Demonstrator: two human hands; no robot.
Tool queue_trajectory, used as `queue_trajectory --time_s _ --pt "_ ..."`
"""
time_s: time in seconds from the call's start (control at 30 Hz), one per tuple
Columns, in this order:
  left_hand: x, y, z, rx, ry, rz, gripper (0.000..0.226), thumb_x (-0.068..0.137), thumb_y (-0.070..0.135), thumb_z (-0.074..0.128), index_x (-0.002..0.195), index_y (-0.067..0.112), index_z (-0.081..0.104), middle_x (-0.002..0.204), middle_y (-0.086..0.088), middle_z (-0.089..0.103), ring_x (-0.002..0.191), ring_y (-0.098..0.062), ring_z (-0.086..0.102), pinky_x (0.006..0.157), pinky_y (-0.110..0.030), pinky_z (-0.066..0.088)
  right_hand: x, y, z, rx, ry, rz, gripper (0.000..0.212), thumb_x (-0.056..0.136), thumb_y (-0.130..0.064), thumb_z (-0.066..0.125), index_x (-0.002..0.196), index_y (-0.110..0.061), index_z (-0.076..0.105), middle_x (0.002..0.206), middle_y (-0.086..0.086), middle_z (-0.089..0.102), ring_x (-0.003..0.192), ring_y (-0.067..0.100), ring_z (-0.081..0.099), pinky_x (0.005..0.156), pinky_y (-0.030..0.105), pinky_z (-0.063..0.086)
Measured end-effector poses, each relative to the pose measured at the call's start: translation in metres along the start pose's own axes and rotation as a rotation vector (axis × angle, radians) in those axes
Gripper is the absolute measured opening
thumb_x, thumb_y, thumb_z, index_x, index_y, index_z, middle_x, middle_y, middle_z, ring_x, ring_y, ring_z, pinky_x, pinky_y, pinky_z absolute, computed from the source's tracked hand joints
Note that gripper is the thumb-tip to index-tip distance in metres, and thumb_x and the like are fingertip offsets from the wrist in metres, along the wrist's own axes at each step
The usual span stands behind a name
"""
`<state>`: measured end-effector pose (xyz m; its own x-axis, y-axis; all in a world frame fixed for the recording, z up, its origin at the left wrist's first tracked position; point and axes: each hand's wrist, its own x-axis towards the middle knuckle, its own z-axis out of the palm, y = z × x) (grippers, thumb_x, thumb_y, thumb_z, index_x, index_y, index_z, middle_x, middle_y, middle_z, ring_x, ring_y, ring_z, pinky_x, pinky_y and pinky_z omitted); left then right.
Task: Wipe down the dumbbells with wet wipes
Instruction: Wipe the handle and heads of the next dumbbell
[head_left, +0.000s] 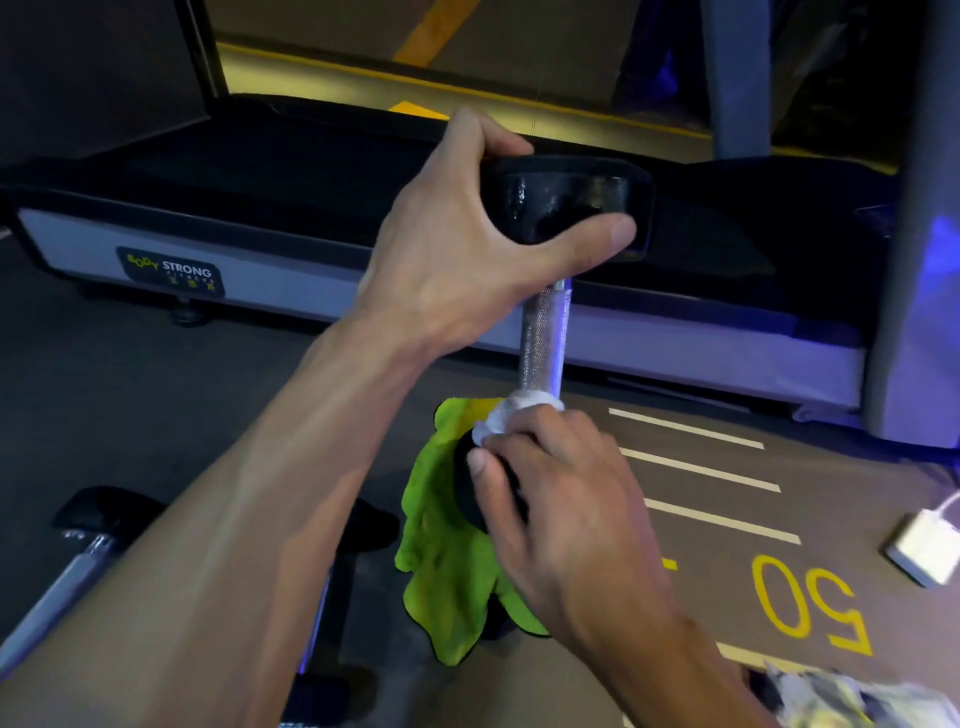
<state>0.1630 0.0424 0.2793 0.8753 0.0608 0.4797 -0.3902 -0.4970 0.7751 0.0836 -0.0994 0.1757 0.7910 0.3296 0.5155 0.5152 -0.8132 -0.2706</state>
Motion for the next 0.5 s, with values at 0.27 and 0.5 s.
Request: queue_trajectory --time_s 0.27,0.5 --pt "0.011 -0.009 -0.008 -0.107 -0.115 -0.008 0.064 0.074 0.060 0.086 0.118 0.027 0.055 0.108 0.017 0.064 0.089 0.011 0.058 0.078 -0.009 0.044 0.004 0.057 -0.028 0.347 0.015 0.239 0.014 0.085 -0.042 0.069 0.080 -0.031 0.075 0.085 -0.016 0.069 0.086 0.007 0.067 0.075 0.030 0.052" --pt "0.011 -0.014 -0.006 -0.215 -0.190 0.017 0.060 0.079 0.048 0.087 0.124 0.023 0.056 0.111 0.015 0.064 0.099 0.004 0.062 0.086 -0.015 0.049 0.015 0.038 -0.016 0.374 0.078 0.172 0.013 0.081 -0.021 0.084 0.077 -0.025 0.072 0.080 -0.012 0.067 0.076 0.009 0.061 0.069 0.020 0.047"
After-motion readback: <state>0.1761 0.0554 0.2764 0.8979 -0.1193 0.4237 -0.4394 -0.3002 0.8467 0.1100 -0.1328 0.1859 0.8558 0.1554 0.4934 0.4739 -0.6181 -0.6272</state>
